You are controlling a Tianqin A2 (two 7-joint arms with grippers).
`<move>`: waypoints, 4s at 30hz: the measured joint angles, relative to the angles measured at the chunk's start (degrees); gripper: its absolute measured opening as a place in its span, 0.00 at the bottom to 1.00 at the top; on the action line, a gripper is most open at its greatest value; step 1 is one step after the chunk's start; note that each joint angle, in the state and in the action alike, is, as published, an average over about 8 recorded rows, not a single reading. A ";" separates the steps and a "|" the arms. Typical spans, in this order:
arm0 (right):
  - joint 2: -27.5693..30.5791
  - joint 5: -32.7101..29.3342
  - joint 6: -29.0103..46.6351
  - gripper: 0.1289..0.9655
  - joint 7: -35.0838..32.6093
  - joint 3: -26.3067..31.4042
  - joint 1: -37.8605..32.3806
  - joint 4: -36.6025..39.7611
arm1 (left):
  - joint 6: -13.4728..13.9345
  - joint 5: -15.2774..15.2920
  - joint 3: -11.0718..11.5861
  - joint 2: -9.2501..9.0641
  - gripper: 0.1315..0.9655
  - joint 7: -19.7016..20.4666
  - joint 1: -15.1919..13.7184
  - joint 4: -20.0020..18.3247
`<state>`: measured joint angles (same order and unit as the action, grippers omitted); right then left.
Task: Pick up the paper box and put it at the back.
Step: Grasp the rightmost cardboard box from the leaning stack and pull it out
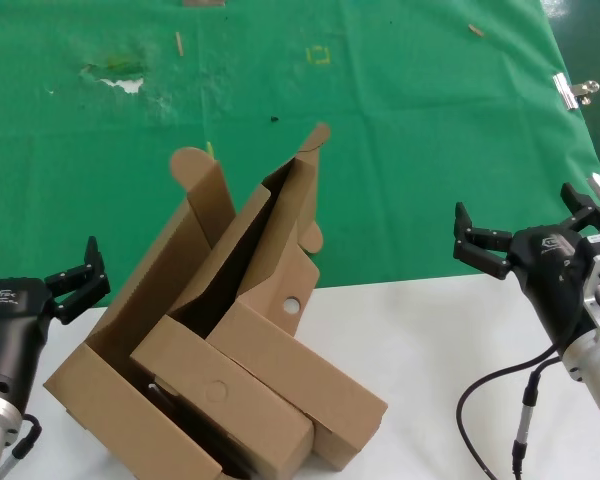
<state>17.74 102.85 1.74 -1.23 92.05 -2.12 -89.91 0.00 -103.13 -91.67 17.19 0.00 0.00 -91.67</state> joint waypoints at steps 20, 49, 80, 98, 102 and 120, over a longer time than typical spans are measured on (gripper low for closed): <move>0.21 0.10 0.12 1.00 0.12 0.00 -0.06 0.04 | 0.00 0.00 0.00 0.00 1.00 0.00 0.00 0.00; 10.84 19.37 38.71 1.00 -19.82 -26.88 -4.31 14.54 | 0.00 0.01 0.00 0.00 0.77 0.02 0.00 0.00; 25.94 41.36 87.83 1.00 -60.72 -7.47 0.50 45.29 | 0.00 0.02 0.00 0.00 0.11 0.02 0.00 0.00; 18.73 30.56 87.26 1.00 -64.33 -1.93 -6.77 49.73 | 0.00 0.01 0.00 0.00 0.01 0.02 0.00 0.00; 17.61 28.50 86.65 1.00 -62.81 -1.83 -7.38 49.14 | 0.00 0.01 0.00 0.00 0.01 0.02 0.00 0.00; 16.08 26.62 86.47 1.00 -66.16 9.07 -11.75 54.35 | 0.00 0.01 0.00 0.00 0.01 0.01 0.00 0.00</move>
<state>33.82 129.47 88.22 -67.39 101.12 -13.87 -35.56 0.00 -103.12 -91.68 17.19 0.01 0.00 -91.67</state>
